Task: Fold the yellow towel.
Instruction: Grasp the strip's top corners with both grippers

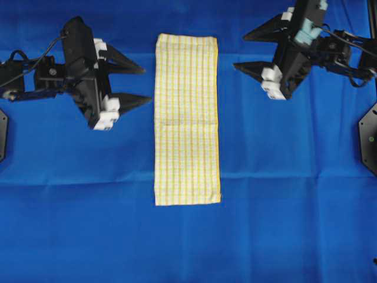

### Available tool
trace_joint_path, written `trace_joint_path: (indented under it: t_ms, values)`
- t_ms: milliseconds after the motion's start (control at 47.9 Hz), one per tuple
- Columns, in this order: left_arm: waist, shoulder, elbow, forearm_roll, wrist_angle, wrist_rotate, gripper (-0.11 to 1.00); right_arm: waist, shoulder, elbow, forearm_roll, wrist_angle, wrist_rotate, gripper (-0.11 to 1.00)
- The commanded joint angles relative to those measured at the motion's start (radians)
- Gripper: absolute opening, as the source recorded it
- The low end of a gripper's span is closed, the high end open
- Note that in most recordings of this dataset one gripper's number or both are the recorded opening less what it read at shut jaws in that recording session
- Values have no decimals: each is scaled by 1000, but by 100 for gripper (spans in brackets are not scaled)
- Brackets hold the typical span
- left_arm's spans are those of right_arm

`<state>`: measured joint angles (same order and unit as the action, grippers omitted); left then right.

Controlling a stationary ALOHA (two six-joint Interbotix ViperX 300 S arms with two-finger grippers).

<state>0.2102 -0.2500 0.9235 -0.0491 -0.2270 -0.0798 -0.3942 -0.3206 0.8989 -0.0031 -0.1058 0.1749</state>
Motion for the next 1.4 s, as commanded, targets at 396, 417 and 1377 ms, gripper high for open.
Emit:
trace_joint_path:
  t_ms: [396, 417, 1377]
  values:
    - [233, 305, -104, -2, -156, 6, 82, -124, 367, -195, 97, -55, 2, 78]
    - [239, 316, -110, -2, -156, 6, 82, -127, 388, -206, 103, -60, 2, 78]
    - [324, 577, -202, -3, -287, 2, 41, -104, 589, -261, 270, -107, 2, 55]
